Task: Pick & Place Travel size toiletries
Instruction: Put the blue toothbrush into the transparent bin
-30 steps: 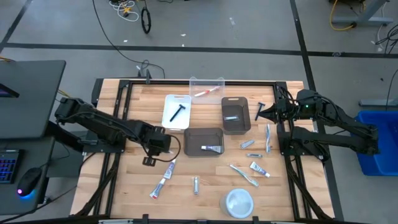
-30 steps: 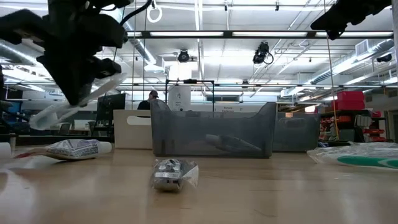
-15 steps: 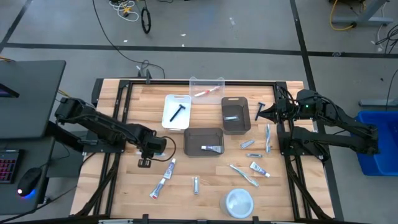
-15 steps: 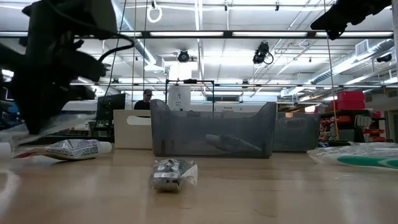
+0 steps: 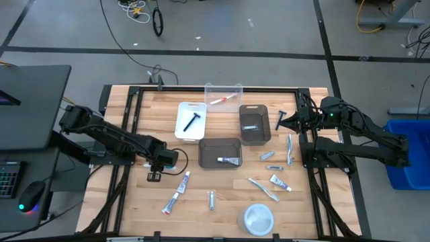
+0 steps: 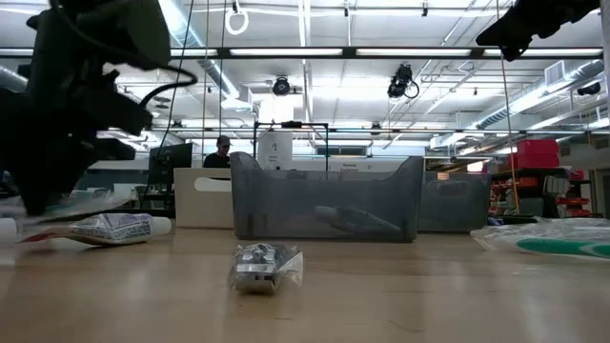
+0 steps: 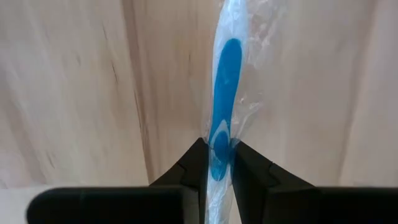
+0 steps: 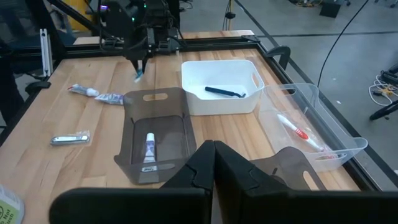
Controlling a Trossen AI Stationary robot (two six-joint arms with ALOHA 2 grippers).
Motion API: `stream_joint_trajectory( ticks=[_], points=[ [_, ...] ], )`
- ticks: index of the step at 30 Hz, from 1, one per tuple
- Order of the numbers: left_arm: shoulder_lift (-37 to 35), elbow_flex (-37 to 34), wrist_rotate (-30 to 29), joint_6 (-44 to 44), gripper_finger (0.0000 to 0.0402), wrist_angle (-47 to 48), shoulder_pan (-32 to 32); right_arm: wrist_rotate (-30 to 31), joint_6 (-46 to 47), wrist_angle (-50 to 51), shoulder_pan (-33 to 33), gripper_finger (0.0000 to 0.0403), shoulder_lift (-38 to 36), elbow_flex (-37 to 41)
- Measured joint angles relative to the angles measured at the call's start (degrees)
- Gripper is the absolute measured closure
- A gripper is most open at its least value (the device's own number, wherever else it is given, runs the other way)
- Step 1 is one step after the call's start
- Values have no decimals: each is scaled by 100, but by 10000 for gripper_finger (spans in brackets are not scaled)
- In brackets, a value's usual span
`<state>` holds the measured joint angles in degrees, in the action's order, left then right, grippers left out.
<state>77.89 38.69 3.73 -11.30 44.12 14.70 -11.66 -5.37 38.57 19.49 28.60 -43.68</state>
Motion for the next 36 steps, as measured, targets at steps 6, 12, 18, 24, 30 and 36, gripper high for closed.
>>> stream_joint_trajectory(
  ticks=[6, 12, 18, 24, 30, 36],
  points=[
    [0, 930, -372, 440, 345, -12, 4, 0, 0, 0, -1, 389, 0, 0],
    [0, 1938, -987, 911, 345, -6, -62, 0, 0, 0, 0, 389, 0, 0],
    [0, 2561, -1408, 1493, 345, -286, -158, 2, 0, 0, 0, 389, 0, 0],
    [0, 2722, -1242, 1455, 345, -298, -164, 1, -1, 0, -1, 389, 0, 0],
    [0, 2717, -575, 669, 345, 984, -164, 0, 0, 0, -2, 389, 0, 0],
    [0, 2582, -500, 891, 345, 1204, -20, 2, 0, 0, -1, 389, 0, 0]
  ],
)
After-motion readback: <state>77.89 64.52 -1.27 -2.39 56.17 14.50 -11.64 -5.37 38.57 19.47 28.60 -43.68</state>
